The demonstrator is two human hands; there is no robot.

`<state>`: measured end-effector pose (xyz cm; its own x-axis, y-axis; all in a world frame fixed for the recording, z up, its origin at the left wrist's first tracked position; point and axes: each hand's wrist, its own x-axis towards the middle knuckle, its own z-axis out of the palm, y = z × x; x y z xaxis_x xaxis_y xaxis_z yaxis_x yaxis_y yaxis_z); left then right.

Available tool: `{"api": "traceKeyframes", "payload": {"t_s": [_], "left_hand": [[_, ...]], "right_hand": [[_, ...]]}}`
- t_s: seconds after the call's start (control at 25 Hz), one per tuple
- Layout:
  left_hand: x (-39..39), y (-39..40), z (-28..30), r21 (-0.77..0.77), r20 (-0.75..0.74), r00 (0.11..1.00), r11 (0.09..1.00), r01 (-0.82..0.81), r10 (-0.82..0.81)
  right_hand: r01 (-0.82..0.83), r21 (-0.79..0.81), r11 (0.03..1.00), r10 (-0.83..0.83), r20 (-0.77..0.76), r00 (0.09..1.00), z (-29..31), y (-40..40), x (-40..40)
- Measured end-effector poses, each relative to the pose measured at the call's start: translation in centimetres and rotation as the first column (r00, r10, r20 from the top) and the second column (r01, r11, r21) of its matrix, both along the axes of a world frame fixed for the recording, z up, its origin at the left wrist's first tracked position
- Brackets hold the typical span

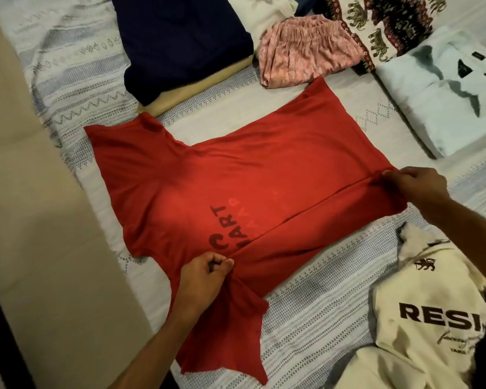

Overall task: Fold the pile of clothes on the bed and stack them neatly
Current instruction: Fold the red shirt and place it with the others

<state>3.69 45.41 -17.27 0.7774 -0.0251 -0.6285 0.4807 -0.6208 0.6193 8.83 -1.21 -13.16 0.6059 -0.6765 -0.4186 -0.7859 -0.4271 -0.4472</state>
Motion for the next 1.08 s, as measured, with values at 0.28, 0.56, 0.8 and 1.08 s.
{"api": "traceKeyframes", "payload": {"t_s": [0.28, 0.56, 0.8, 1.08], "left_hand": [[0.0, 0.4, 1.6, -0.083, -0.002, 1.0, 0.997, -0.005, 0.005], [-9.8, 7.5, 4.6, 0.19, 0.481, 0.775, 0.912, 0.364, -0.409], [-17.8, 9.9, 1.8, 0.405, 0.291, 0.779, 0.809, 0.426, -0.556], [-16.3, 8.4, 2.0, 0.387, 0.416, 0.822, 0.893, 0.228, -0.39]], "right_hand": [[-0.166, -0.141, 0.976, 0.16, -0.055, 0.986, -0.7, -0.6, 1.5], [-0.532, -0.142, 0.834, 0.55, 0.146, 0.822, 0.7, 12.1, -5.3], [-0.505, 0.433, 0.747, 0.576, -0.041, 0.817, 0.0, 28.4, -12.1], [-0.432, 0.551, 0.714, 0.55, -0.059, 0.833, 0.6, 30.9, -12.0]]}}
